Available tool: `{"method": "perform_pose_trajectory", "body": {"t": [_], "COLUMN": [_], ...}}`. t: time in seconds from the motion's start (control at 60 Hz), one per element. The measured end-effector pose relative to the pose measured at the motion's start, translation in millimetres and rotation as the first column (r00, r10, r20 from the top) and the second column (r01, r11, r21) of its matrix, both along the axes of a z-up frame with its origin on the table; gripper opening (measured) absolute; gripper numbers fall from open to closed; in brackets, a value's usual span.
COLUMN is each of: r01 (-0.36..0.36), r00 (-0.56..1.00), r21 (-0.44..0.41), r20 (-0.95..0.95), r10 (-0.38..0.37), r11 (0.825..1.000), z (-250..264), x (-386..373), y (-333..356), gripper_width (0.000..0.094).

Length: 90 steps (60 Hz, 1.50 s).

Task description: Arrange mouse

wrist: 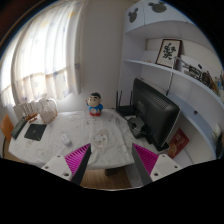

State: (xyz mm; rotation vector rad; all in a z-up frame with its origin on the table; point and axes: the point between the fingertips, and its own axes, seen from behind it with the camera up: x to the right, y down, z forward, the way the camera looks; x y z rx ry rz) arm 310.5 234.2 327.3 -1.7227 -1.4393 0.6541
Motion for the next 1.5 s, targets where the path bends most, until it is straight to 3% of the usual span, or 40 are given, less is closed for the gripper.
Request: {"method": "perform_pose_trajectory", "body": {"t": [0.417, 0.933, 1.5], "r01": [-0.044, -0.183, -0.227], "r00": [0.999, 0.982, 0.974], "r21": [-0.022, -0.075, -0.062], "r20": [0.016, 0.030, -0.020], "r10": [0.044, 0.185, 0.227], "r11": [0.999, 0.980, 0.972], "z": [-19.5, -58.3, -154.7], "x": [-6.5, -28.9, -69.5], "y": [-31.3, -178.6, -278.8], "gripper_width": [0.0840, 0.0840, 0.0839]}}
